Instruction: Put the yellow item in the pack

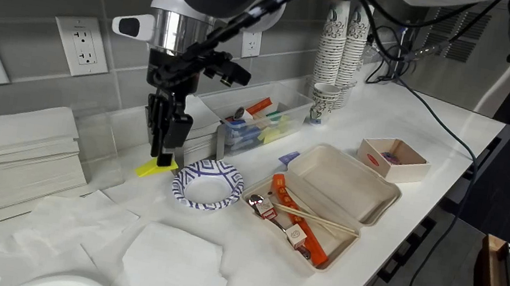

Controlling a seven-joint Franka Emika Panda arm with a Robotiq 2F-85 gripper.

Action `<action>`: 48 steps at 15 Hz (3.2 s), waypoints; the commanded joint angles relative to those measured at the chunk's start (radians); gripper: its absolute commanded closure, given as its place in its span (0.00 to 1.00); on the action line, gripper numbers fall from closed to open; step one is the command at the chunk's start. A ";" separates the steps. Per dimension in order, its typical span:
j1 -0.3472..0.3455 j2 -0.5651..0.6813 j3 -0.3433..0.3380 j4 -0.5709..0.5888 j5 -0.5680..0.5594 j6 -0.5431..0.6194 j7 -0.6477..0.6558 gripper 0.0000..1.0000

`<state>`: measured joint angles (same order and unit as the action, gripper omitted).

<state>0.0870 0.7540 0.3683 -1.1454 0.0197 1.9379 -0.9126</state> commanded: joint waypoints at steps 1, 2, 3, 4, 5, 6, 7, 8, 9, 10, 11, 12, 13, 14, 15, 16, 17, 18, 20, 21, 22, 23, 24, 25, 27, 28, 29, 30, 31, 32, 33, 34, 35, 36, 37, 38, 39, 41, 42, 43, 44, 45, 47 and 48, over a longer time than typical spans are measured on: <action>-0.038 -0.140 0.001 -0.242 0.040 0.111 0.075 0.92; -0.045 -0.166 -0.003 -0.288 0.047 0.123 0.109 0.92; -0.053 -0.190 -0.001 -0.335 0.061 0.140 0.138 0.92; -0.032 -0.220 -0.038 -0.375 0.093 0.139 0.157 0.92; -0.037 -0.250 -0.040 -0.423 0.110 0.138 0.171 0.92; -0.037 -0.279 -0.048 -0.469 0.122 0.136 0.184 0.92; -0.034 -0.308 -0.059 -0.514 0.124 0.133 0.197 0.92; -0.037 -0.336 -0.064 -0.562 0.134 0.141 0.198 0.92; -0.037 -0.366 -0.075 -0.609 0.132 0.139 0.205 0.92; -0.032 -0.397 -0.091 -0.657 0.112 0.141 0.211 0.92; -0.030 -0.425 -0.107 -0.708 0.090 0.159 0.207 0.92; -0.033 -0.454 -0.119 -0.757 0.080 0.156 0.202 0.92; -0.035 -0.484 -0.136 -0.811 0.070 0.155 0.206 0.92; -0.021 -0.391 -0.126 -0.664 0.094 0.112 0.190 0.67; -0.023 -0.417 -0.138 -0.710 0.090 0.115 0.190 0.67; -0.025 -0.435 -0.146 -0.742 0.089 0.118 0.190 0.67; -0.026 -0.448 -0.149 -0.761 0.088 0.120 0.190 0.67; -0.025 -0.456 -0.150 -0.769 0.088 0.121 0.190 0.67; -0.024 -0.462 -0.149 -0.773 0.088 0.121 0.190 0.67; -0.024 -0.462 -0.149 -0.773 0.088 0.121 0.190 0.67; -0.024 -0.462 -0.149 -0.773 0.088 0.121 0.190 0.67; -0.024 -0.462 -0.149 -0.774 0.088 0.121 0.190 0.92; -0.017 -0.456 -0.159 -0.753 0.061 0.107 0.216 0.92; -0.014 -0.456 -0.166 -0.755 0.041 0.109 0.222 0.92; -0.013 -0.468 -0.180 -0.783 0.016 0.114 0.239 0.92; -0.017 -0.476 -0.186 -0.801 0.010 0.117 0.245 0.92; -0.024 -0.486 -0.188 -0.821 0.016 0.113 0.242 0.92; -0.026 -0.492 -0.193 -0.835 0.012 0.112 0.246 0.92; -0.031 -0.497 -0.195 -0.851 0.025 0.111 0.241 0.92; -0.033 -0.499 -0.198 -0.864 0.033 0.117 0.243 0.92; -0.032 -0.498 -0.200 -0.876 0.040 0.127 0.251 0.92; -0.031 -0.499 -0.200 -0.889 0.044 0.135 0.263 0.92; -0.028 -0.497 -0.203 -0.899 0.043 0.144 0.290 0.92; -0.029 -0.498 -0.204 -0.909 0.054 0.145 0.316 0.92; -0.030 -0.499 -0.204 -0.919 0.063 0.149 0.340 0.92; -0.033 -0.502 -0.203 -0.926 0.077 0.144 0.360 0.92; -0.035 -0.504 -0.202 -0.934 0.089 0.138 0.374 0.92; -0.036 -0.510 -0.201 -0.949 0.104 0.141 0.403 0.92; -0.033 -0.514 -0.203 -0.959 0.099 0.155 0.429 0.92; -0.027 -0.515 -0.207 -0.968 0.089 0.175 0.462 0.92; -0.027 -0.517 -0.206 -0.974 0.095 0.188 0.478 0.92; -0.023 -0.521 -0.208 -0.985 0.084 0.217 0.504 0.92; -0.028 -0.530 -0.202 -0.998 0.108 0.238 0.515 0.42; -0.034 -0.538 -0.197 -1.002 0.127 0.234 0.501 0.39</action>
<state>0.0540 0.2611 0.1680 -2.0962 0.1029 2.1412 -0.4235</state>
